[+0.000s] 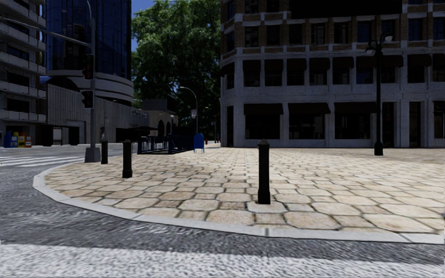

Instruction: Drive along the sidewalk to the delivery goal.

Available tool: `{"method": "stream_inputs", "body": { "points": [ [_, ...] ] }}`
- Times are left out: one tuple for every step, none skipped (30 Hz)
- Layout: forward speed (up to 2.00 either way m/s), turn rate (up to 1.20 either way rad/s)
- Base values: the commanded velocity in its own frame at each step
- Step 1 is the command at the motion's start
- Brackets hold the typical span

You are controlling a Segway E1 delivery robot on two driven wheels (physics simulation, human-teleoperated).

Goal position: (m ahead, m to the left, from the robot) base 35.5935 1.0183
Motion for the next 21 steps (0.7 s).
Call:
{"method": "stream_inputs", "body": {
  "points": [
    [2.0,0.13],
    [1.98,0.09],
    [1.86,0.12],
    [1.8,0.38],
    [1.76,0.63],
    [1.72,0.9],
    [1.69,1.06],
    [1.69,1.15],
    [1.68,1.16],
    [1.68,0.68],
    [1.68,0.44],
    [1.68,0.25],
    [1.68,0.19],
    [1.68,0.2],
    [1.68,0.29],
    [1.68,0.3],
    [1.68,0.14],
    [1.68,0.0],
    [1.68,0.0],
    [1.68,0.0],
    [1.67,0.0]
  ]
}}
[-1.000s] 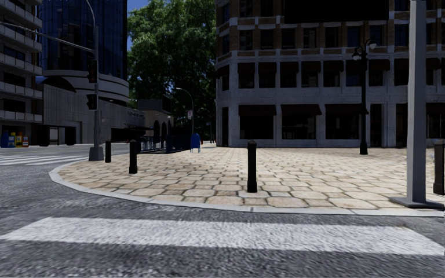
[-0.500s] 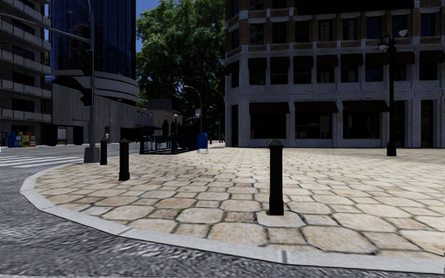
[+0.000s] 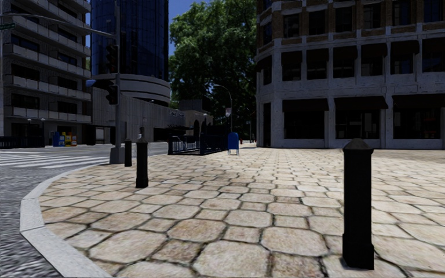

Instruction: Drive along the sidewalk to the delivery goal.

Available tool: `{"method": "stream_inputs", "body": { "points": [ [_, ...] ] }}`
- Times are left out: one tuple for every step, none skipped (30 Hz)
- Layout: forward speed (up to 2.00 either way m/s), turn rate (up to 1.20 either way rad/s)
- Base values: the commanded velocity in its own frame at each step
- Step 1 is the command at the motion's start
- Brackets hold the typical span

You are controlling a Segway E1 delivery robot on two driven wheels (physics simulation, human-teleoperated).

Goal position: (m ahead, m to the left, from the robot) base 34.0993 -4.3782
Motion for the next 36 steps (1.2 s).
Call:
{"method": "stream_inputs", "body": {
  "points": [
    [1.67,0.0],
    [1.67,0.0],
    [1.67,0.0],
    [1.67,0.0],
    [1.67,0.0],
    [1.67,0.0],
    [1.67,0.0],
    [1.67,0.0],
    [1.67,0.0],
    [1.67,0.0],
    [1.67,0.0],
    [1.67,0.0],
    [1.67,0.0],
    [1.67,0.08],
    [1.67,1.2],
    [1.67,1.2],
    [1.67,1.2],
    [1.67,1.2],
    [1.67,1.17],
    [1.67,0.35],
    [1.67,0.14],
    [1.67,0.03],
    [1.67,0.03],
    [1.67,0.0],
    [1.67,0.0],
    [1.66,0.0],
    [1.66,0.0],
    [1.66,0.0],
    [1.66,0.0],
    [1.66,0.0],
    [1.66,0.0],
    [1.66,0.0],
    [1.66,-0.25],
    [1.65,-0.52],
    [1.65,-0.99],
    [1.65,-1.2]
  ]
}}
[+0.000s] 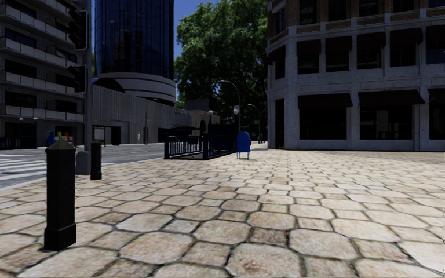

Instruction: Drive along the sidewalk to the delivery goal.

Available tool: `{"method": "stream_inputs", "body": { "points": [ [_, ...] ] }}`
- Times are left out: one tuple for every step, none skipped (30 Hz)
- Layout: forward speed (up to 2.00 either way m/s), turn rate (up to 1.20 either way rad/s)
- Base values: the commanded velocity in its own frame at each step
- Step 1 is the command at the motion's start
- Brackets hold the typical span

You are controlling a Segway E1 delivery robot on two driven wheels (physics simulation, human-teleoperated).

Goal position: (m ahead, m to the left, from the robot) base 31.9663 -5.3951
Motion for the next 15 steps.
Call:
{"method": "stream_inputs", "body": {
  "points": [
    [1.64,-1.2],
    [1.64,-1.2],
    [1.64,-1.2],
    [1.64,-1.2],
    [1.64,-1.2],
    [1.64,-0.37],
    [1.64,-0.16],
    [1.64,-0.09],
    [1.64,-0.09],
    [1.63,-0.45],
    [1.63,-0.67],
    [1.62,-1.2],
    [1.62,-1.2],
    [1.62,-1.2],
    [1.62,-0.37]
  ]
}}
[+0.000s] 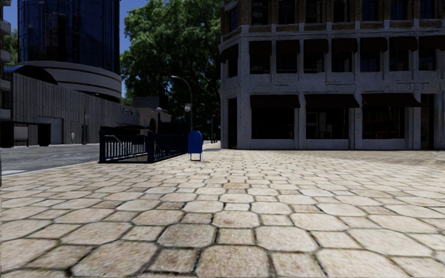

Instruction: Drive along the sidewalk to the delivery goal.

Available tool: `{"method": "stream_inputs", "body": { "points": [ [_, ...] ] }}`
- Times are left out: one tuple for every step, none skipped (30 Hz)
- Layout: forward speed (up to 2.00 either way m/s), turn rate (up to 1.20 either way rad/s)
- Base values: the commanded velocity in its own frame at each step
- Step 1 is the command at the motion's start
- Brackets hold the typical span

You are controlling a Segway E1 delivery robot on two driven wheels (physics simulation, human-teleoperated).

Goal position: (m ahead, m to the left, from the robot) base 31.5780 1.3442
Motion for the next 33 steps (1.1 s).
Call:
{"method": "stream_inputs", "body": {
  "points": [
    [1.62,0.0],
    [1.62,0.0],
    [1.62,0.0],
    [1.62,0.0],
    [1.62,0.0],
    [1.62,0.0],
    [1.62,0.0],
    [1.62,0.0],
    [1.62,0.0],
    [1.61,0.0],
    [1.61,0.0],
    [1.61,0.0],
    [1.61,0.0],
    [1.61,0.0],
    [1.61,0.0],
    [1.61,0.0],
    [1.61,0.0],
    [1.61,0.0],
    [1.61,0.0],
    [1.61,0.0],
    [1.61,0.0],
    [1.61,0.0],
    [1.61,0.0],
    [1.61,0.0],
    [1.61,0.0],
    [1.61,0.0],
    [1.61,0.0],
    [1.61,0.0],
    [1.61,0.0],
    [1.61,0.0],
    [1.61,0.0],
    [1.61,0.0],
    [1.61,0.0]
  ]
}}
